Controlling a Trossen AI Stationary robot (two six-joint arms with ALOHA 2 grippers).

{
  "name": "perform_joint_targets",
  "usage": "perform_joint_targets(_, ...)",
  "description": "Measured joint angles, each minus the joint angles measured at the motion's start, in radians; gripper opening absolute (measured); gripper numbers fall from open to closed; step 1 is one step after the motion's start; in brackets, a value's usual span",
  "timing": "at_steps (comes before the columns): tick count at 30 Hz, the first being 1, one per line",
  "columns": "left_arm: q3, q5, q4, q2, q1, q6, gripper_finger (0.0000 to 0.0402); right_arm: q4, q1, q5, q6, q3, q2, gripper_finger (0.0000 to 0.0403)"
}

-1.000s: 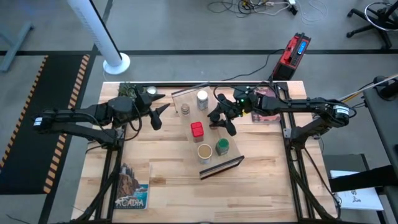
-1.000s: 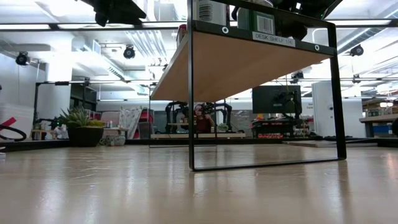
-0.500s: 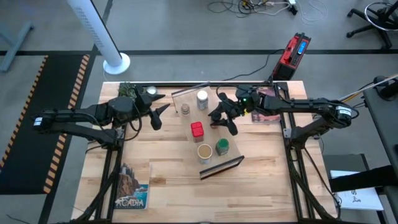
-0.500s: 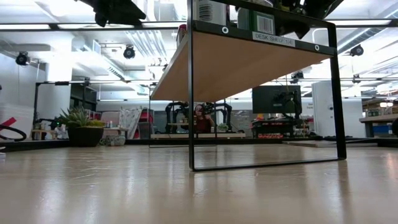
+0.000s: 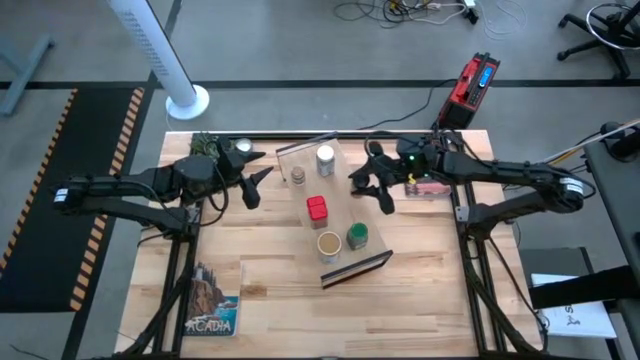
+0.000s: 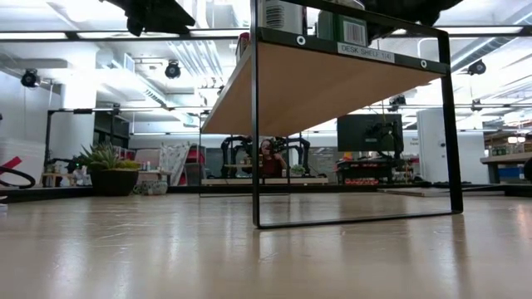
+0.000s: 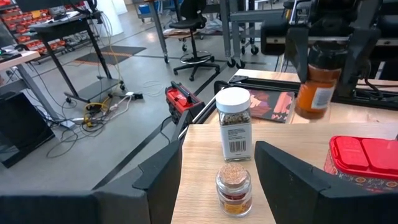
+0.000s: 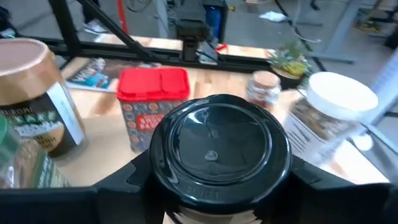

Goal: Shelf spices
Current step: Remove the black seasoning bottle from the shelf

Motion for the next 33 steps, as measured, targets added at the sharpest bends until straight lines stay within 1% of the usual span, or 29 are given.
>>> perform_joint_targets(5,0.0,0.0,-0.002,0.0,0.0,-0.002,0.0192,-0.113,0.0,0.099,-0.022,-0.003,-0.07,0.0177)
perform_joint_targets(11,0.0,0.0,-0.003,0.0,0.0,-0.004,0.0192,-0.134,0.0,0.17,-0.014,-0.062,-0.149,0.0177)
perform_joint_targets(13,0.0,0.0,-0.004,0.0,0.0,-0.004,0.0192,-0.147,0.0,0.212,-0.005,-0.096,-0.174,0.0177)
perform_joint_targets(15,0.0,0.0,-0.004,0.0,0.0,-0.005,0.0192,-0.135,-0.003,0.226,0.01,-0.136,-0.198,0.0177)
perform_joint_targets(17,0.0,0.001,-0.004,0.0,0.0,-0.009,0.0192,-0.108,-0.003,0.225,0.029,-0.18,-0.221,0.0177)
perform_joint_targets(24,0.0,0.013,-0.005,0.0,0.0,-0.013,0.0192,0.084,-0.01,0.242,0.109,-0.389,-0.284,0.0177)
perform_joint_targets(28,0.0,0.014,-0.005,0.0,0.0,-0.013,0.0192,0.165,-0.031,0.251,0.171,-0.502,-0.296,0.0177)
perform_joint_targets(33,0.0,0.014,-0.004,0.0,0.0,-0.013,0.0192,0.236,-0.035,0.269,0.234,-0.595,-0.298,0.0177)
